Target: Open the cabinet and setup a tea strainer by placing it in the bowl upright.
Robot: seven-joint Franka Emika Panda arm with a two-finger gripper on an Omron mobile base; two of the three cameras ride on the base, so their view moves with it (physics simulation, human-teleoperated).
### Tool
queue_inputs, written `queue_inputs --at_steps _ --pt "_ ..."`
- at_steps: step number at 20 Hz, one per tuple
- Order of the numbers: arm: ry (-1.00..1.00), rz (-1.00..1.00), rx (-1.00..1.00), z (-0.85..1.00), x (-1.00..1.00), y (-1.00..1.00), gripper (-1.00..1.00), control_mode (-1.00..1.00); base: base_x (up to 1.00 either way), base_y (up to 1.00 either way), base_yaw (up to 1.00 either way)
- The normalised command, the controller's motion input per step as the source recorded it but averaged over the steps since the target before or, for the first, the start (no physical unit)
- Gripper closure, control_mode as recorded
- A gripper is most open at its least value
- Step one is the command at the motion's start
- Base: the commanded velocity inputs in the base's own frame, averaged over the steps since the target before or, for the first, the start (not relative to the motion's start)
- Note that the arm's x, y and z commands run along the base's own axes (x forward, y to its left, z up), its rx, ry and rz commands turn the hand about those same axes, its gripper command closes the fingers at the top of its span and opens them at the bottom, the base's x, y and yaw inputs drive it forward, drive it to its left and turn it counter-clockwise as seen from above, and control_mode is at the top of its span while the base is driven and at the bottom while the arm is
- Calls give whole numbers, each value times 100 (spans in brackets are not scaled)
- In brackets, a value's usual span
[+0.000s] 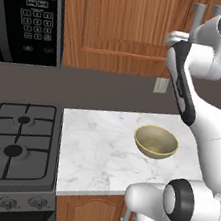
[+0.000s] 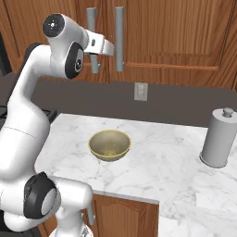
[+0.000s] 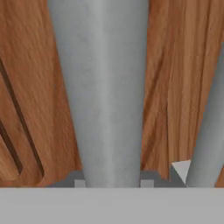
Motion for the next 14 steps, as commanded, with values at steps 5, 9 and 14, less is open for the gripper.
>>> queue_inputs --at_steps 5,9,14 --pt "0 -23 -5 24 -100 17 100 -100 0 0 0" --pt "0 -17 -6 26 -100 7 100 -100 0 0 0" --pt "0 -18 -1 19 -100 49 100 -100 0 0 0"
